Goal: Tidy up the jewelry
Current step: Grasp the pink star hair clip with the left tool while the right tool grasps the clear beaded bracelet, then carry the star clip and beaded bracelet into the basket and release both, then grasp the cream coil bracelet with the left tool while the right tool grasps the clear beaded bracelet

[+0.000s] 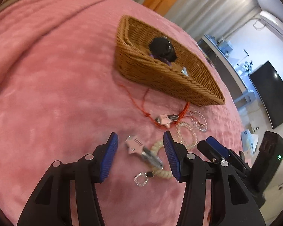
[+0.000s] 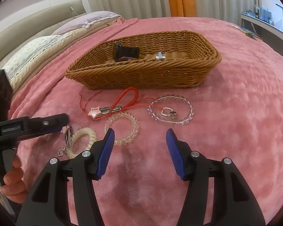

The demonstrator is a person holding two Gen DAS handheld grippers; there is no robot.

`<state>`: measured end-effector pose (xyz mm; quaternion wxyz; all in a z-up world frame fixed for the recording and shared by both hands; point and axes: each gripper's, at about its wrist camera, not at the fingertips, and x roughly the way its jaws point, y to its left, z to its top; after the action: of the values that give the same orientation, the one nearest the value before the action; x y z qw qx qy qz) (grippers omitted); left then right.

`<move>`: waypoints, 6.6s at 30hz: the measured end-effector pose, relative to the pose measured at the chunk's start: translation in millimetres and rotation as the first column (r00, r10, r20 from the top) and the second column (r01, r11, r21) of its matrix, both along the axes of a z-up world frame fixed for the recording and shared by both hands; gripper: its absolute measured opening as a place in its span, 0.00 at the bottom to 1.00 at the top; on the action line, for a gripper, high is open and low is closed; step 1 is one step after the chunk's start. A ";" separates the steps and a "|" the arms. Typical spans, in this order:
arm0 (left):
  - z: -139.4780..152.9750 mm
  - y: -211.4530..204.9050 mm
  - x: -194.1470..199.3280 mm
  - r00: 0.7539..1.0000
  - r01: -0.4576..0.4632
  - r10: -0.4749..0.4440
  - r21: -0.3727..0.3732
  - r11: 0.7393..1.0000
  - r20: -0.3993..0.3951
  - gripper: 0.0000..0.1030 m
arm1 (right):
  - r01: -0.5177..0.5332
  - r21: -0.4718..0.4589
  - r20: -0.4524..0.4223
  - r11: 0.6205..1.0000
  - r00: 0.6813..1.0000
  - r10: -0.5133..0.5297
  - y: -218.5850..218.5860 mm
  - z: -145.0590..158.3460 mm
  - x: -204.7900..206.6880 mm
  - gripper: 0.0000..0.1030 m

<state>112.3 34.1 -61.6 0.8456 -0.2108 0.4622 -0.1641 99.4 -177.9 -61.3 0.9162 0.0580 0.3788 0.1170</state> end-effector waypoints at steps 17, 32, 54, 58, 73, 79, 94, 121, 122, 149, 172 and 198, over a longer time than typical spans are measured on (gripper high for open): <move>-12.2 -24.8 14.5 0.998 0.055 -0.054 0.062 0.997 -0.027 0.19 | -0.007 -0.004 -0.005 1.000 1.000 0.007 2.6 -2.2 1.6 0.52; -3.3 -1.2 -2.3 0.978 0.205 -0.210 0.146 0.968 0.014 0.18 | -0.044 -0.126 -0.114 0.991 0.993 0.030 34.8 -4.7 35.3 0.17; -4.2 -17.7 -49.6 0.971 0.185 -0.228 0.382 0.905 0.070 0.35 | 0.013 -0.125 -0.093 0.992 0.995 -0.025 9.0 -5.6 -19.2 0.15; -5.3 -26.2 -50.7 0.973 0.162 -0.216 0.431 0.888 0.080 0.26 | 0.010 -0.106 -0.102 0.994 0.995 -0.021 9.2 -6.0 -12.9 0.17; 36.3 -15.3 -61.0 0.952 0.131 -0.207 0.315 0.940 0.224 0.10 | -0.046 -0.058 0.011 0.997 0.999 0.047 13.7 37.3 -30.9 0.08; 85.4 -20.2 -51.8 0.917 0.100 -0.198 0.279 0.955 0.346 0.10 | -0.013 -0.048 0.135 0.999 0.991 0.019 6.6 92.2 -25.2 0.08; 99.9 -59.9 70.0 0.929 0.089 -0.173 0.254 0.963 0.328 0.10 | 0.083 -0.060 0.104 0.995 0.992 -0.077 -18.2 109.9 106.5 0.08; 82.9 -68.1 70.1 0.942 0.116 -0.192 0.272 0.955 0.274 0.46 | 0.114 0.002 -0.039 0.994 0.993 -0.114 -42.9 71.7 120.8 0.45; 87.7 -65.4 63.6 0.940 0.113 -0.190 0.268 0.957 0.284 0.48 | 0.112 0.006 -0.027 0.994 0.993 -0.112 -43.3 77.4 113.9 0.45; 51.4 0.4 -48.8 0.964 0.075 -0.113 0.159 0.984 0.242 0.53 | 0.133 0.037 0.003 0.990 0.991 -0.133 -48.0 51.8 -5.7 0.45; -5.4 -57.5 -10.6 0.976 0.176 -0.205 0.291 0.941 0.073 0.24 | 0.097 -0.153 -0.115 0.983 0.987 -0.115 -37.0 1.8 68.4 0.06; -6.1 -50.9 -22.6 0.960 0.251 -0.268 0.178 0.951 0.076 0.20 | 0.079 -0.014 -0.099 0.997 0.992 -0.080 -73.7 4.3 -23.1 0.15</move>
<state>89.7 -16.7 -67.7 0.8531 -0.0683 0.4555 -0.2451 76.3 -251.6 -57.1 0.9004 0.0745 0.4220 0.0754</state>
